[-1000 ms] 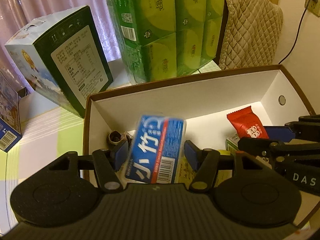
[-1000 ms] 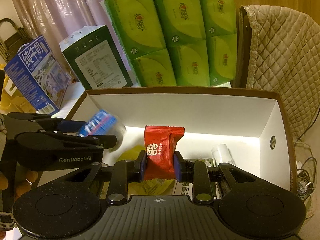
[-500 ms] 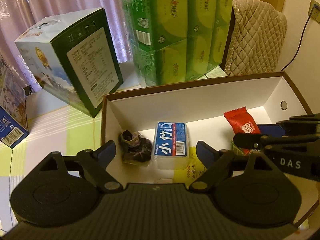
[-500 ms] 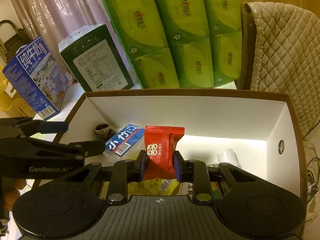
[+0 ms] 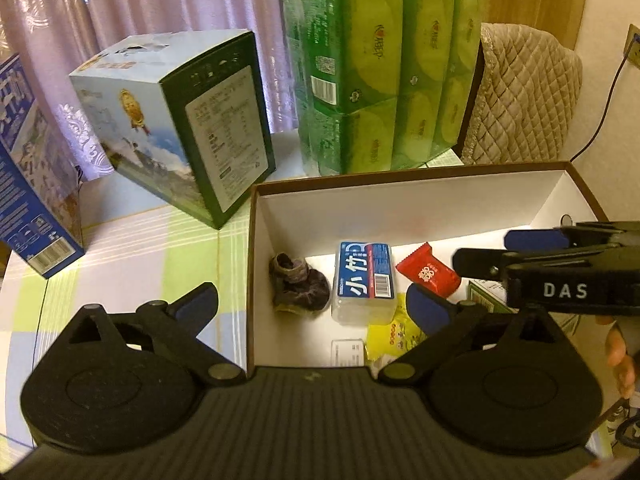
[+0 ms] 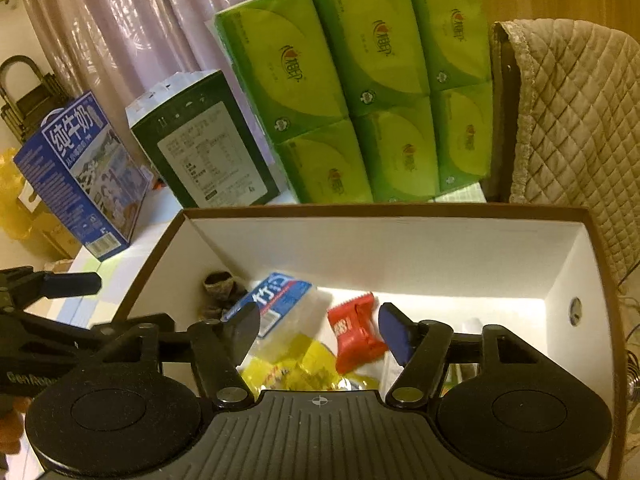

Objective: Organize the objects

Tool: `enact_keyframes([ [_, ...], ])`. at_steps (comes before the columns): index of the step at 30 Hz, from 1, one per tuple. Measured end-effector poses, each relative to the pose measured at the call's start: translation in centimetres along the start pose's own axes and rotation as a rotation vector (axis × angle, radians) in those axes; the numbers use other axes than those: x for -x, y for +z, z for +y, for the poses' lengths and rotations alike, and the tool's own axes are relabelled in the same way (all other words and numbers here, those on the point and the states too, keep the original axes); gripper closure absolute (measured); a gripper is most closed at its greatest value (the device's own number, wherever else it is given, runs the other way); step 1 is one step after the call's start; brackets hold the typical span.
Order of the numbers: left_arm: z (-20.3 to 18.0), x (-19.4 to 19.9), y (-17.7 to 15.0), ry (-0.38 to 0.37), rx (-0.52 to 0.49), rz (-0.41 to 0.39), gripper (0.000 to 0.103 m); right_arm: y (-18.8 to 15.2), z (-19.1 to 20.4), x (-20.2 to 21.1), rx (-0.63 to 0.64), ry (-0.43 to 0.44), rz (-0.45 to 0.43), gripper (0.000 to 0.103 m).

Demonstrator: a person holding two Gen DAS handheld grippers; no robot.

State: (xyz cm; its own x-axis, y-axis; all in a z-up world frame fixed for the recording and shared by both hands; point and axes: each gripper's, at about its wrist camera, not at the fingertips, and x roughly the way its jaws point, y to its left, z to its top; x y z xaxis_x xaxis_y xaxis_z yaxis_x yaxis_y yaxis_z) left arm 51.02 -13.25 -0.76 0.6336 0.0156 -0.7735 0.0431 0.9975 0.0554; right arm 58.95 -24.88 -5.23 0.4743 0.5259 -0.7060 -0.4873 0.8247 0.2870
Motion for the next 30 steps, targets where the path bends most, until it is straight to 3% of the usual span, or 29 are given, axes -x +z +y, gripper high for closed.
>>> enact_keyframes([
  [7,0.1,2.0,-1.1,-0.007,0.029,-0.012,0.001,-1.3,-0.4,3.3,0.009,-0.024,-0.021,0.033],
  [18,-0.6,6.7,-3.5,-0.035,0.03,-0.048,0.001,-4.8,-0.7,9.9,-0.085,-0.093,-0.063,0.028],
  [24,-0.4,9.4,-5.4,-0.058,0.037,-0.049,0.001,-6.6,0.8,13.3,-0.095,-0.137,-0.082,0.028],
  [30,0.3,12.4,-7.8,-0.06,0.035,-0.043,0.001,-8.6,3.3,16.0,-0.127,-0.126,-0.092,0.028],
])
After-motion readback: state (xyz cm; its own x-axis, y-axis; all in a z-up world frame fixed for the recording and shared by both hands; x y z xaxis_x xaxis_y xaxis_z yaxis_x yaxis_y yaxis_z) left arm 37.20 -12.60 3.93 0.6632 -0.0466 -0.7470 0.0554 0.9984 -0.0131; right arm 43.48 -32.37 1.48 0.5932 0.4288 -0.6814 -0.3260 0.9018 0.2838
